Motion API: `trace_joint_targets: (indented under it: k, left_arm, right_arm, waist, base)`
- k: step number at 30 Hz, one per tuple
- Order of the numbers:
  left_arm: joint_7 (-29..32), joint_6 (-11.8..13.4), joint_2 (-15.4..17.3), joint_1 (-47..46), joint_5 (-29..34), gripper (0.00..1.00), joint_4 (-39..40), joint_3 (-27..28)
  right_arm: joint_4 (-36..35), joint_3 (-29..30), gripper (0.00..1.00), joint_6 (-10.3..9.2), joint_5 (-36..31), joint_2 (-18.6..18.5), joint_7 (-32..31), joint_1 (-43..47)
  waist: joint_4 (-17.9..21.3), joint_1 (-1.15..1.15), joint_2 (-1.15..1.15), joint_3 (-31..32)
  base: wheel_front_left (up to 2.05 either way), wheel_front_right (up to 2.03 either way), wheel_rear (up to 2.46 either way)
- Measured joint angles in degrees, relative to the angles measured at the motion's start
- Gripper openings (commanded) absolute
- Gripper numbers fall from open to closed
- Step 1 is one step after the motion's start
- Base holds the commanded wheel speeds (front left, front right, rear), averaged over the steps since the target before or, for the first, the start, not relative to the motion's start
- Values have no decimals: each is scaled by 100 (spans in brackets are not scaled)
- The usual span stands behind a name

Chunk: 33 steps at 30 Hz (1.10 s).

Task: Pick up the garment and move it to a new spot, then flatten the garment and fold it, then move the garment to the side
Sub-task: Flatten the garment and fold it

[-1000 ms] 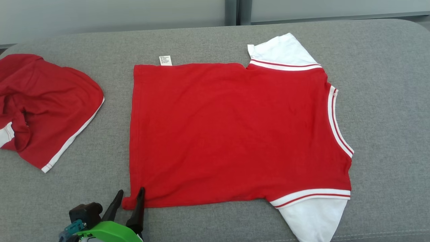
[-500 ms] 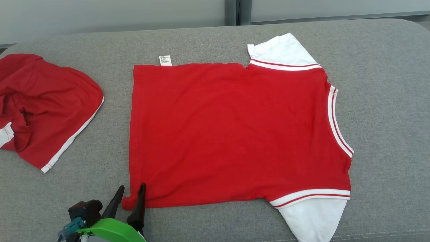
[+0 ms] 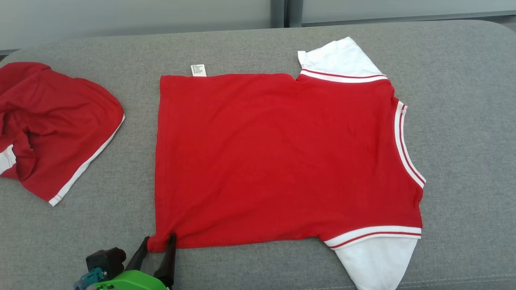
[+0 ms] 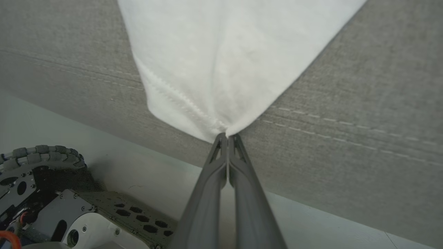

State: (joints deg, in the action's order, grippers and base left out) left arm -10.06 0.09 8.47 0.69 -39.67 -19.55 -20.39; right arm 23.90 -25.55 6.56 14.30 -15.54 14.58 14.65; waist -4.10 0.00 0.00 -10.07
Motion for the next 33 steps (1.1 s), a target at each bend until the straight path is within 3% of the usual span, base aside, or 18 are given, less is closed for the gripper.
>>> trace_joint_targets:
  k: [1, 2, 3, 6, 15, 16, 17, 26, 33]
  left_arm:
    - [4, 11, 1, 20, 0, 96, 21, 1]
    - [48, 19, 7, 56, 0, 60, 46, 2]
    - [51, 34, 10, 80, 0, 49, 58, 1]
    - [133, 98, 25, 144, -70, 37, 167, 11]
    - [404, 202, 156, 318, -149, 24, 457, 15]
    - [411, 203, 156, 323, -149, 16, 500, 14]
    - [447, 221, 157, 329, -152, 0, 542, 15]
    - [755, 237, 248, 536, -258, 0, 865, -19]
    - [994, 237, 463, 678, -447, 0, 1288, 98]
  right_arm:
    - [3, 0, 0, 0, 2, -2, 0, 0]
    - [8, 0, 0, 0, 20, -3, 0, 0]
    - [14, 0, 0, 0, 38, -4, 0, 0]
    - [34, -1, 0, 15, 40, -11, 0, 0]
    - [66, -13, 0, 16, 42, -21, 0, -4]
    - [70, -15, 0, 16, 43, -21, 0, -5]
    - [74, -19, 0, 16, 44, -22, 0, -7]
    - [38, -114, 0, 46, 10, -100, 0, -55]
    - [-524, -138, 0, 58, 240, -180, -18, -141]
  waist:
    - [1, 0, 0, 2]
    - [3, 0, 0, 4]
    - [3, 0, 0, 7]
    - [3, 0, 0, 23]
    - [-20, 0, 0, 63]
    - [-24, 0, 0, 66]
    - [-27, 0, 0, 69]
    - [-30, 0, 0, 104]
    - [32, 0, 0, 81]
  base:
    - [0, 0, 0]
    - [0, 0, 0]
    - [0, 0, 0]
    - [0, 0, 0]
    - [0, 0, 0]
    - [0, 0, 0]
    - [0, 0, 0]
    - [0, 0, 0]
    - [0, 0, 0]
